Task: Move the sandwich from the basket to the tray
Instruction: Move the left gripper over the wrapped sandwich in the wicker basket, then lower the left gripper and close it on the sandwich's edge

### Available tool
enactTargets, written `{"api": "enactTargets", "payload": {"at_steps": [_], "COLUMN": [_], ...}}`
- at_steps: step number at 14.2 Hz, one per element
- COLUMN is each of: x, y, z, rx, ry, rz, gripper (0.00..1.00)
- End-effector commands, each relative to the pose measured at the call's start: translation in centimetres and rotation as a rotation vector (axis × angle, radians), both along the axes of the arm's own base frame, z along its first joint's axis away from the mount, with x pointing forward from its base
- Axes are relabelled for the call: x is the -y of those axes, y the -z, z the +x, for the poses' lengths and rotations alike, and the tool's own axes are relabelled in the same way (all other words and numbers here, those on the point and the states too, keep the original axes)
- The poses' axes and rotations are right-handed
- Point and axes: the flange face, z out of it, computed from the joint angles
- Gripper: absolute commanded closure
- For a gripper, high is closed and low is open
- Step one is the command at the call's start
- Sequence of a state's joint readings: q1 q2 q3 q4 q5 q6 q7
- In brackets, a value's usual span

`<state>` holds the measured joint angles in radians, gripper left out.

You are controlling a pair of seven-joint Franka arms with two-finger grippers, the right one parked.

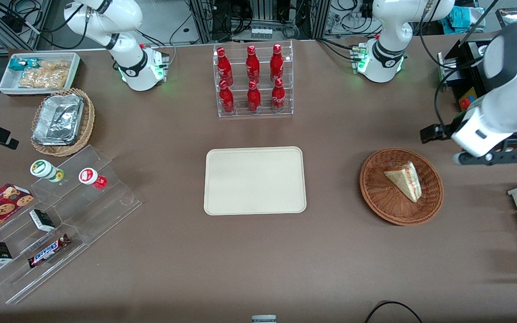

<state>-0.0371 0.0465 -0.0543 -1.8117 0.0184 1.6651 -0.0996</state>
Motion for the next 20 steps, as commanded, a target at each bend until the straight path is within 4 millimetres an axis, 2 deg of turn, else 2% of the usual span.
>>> {"api": "enactTargets", "payload": {"at_steps": [1,3,5,7,10,14,17,20], "x": [-0.1,-0.6,-0.9,-1.0,-1.0,-2.0,-2.4,-2.7], "y": [5.0,8.3,12.2,14.2,15.1,17.3,18.3,20.8], "z": [-1.4,-1.8,-3.1,-3.7,-3.5,-2.6,-2.3,-2.3], "rx": [0.035,0.043,0.1,0.144,0.148,0.175,0.185,0.138], "ry": [0.001,-0.021,-0.028,-0.13,-0.302,-0.679,-0.738,-0.757], "rz": [0.01,0.01,0.002,0.007,0.027,0.057,0.057,0.064], "gripper": [0.0,0.0,0.0,0.0,0.0,0.0,0.0,0.0]}}
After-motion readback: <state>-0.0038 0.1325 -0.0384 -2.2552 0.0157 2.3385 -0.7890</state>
